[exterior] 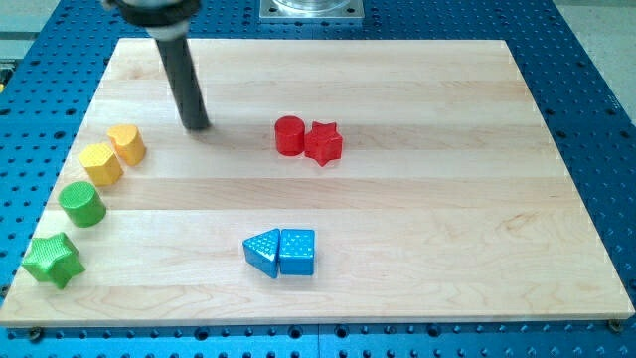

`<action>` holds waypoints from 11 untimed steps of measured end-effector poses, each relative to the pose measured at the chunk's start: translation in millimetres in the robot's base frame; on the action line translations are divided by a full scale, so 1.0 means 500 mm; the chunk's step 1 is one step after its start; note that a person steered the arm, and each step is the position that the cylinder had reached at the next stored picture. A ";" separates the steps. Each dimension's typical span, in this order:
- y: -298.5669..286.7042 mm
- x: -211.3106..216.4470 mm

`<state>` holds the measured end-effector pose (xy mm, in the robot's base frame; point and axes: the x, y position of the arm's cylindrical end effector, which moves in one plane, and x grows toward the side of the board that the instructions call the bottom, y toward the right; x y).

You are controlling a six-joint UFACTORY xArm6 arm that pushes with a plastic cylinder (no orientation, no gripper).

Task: Slide the red blocks towards the heart

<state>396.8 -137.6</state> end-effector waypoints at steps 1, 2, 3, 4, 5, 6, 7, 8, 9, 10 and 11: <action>-0.059 0.118; -0.122 0.070; -0.109 0.030; -0.118 -0.029; -0.122 -0.084; 0.048 -0.094; 0.247 -0.159; 0.471 -0.050; 0.365 0.069; 0.177 -0.040; 0.048 -0.045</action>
